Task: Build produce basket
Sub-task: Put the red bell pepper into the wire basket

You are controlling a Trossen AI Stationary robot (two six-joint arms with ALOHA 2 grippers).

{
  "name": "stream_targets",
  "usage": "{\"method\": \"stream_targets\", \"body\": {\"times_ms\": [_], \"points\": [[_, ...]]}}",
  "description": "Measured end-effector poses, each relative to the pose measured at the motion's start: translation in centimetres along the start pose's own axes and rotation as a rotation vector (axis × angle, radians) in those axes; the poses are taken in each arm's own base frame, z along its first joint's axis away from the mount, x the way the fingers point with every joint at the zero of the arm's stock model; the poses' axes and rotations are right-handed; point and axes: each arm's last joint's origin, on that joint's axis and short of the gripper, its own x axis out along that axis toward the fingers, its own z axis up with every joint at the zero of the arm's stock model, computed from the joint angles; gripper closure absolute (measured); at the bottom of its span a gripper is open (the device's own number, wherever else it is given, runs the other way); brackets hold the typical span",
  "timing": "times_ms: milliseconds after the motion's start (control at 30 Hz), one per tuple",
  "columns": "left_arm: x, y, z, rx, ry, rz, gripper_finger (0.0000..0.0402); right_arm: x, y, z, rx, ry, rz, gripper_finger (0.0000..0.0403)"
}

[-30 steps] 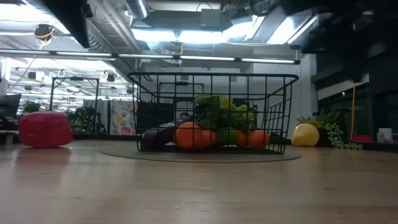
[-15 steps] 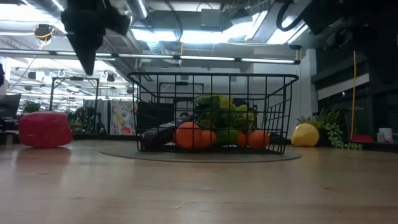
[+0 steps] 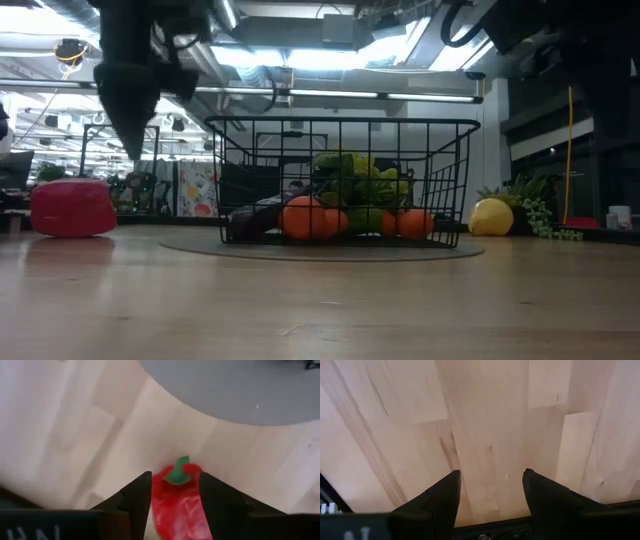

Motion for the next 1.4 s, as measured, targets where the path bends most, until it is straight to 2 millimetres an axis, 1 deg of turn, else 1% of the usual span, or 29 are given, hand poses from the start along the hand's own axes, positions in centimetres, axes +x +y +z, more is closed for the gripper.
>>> {"method": "stream_targets", "body": {"times_ms": [67,133,400,500,733,1133,1267,1400], "points": [[0.8,0.4,-0.8,-0.029,-0.025,-0.031,0.0243,0.0,0.1,0.1,-0.013,-0.009,0.007,0.0187],[1.6,0.4,-0.7,-0.043,-0.079,-0.068,0.0243,0.0,0.1,0.1,-0.015,-0.012,0.01,0.0187],[3.7,0.6,-2.2,-0.052,-0.03,-0.076,0.0243,0.0,0.1,0.1,-0.012,-0.007,0.019,0.0187],[4.4,0.5,-2.3,-0.08,-0.058,-0.092,0.0243,0.0,0.1,0.1,-0.013,-0.01,0.021,0.0187],[5.1,0.5,-2.7,-0.091,-0.03,-0.079,0.0243,0.0,0.1,0.1,-0.013,-0.011,0.021,0.0187],[5.2,0.6,-2.8,-0.075,-0.015,-0.077,0.0244,0.0,0.2,0.2,-0.014,-0.013,0.023,0.0187],[5.9,0.4,-2.9,-0.061,0.043,-0.081,0.0247,0.0,0.2,0.2,-0.014,-0.014,0.023,0.0187],[6.5,0.3,-2.7,-0.036,0.065,-0.068,0.0251,0.0,0.2,0.2,-0.014,-0.014,0.023,0.0187]]}}
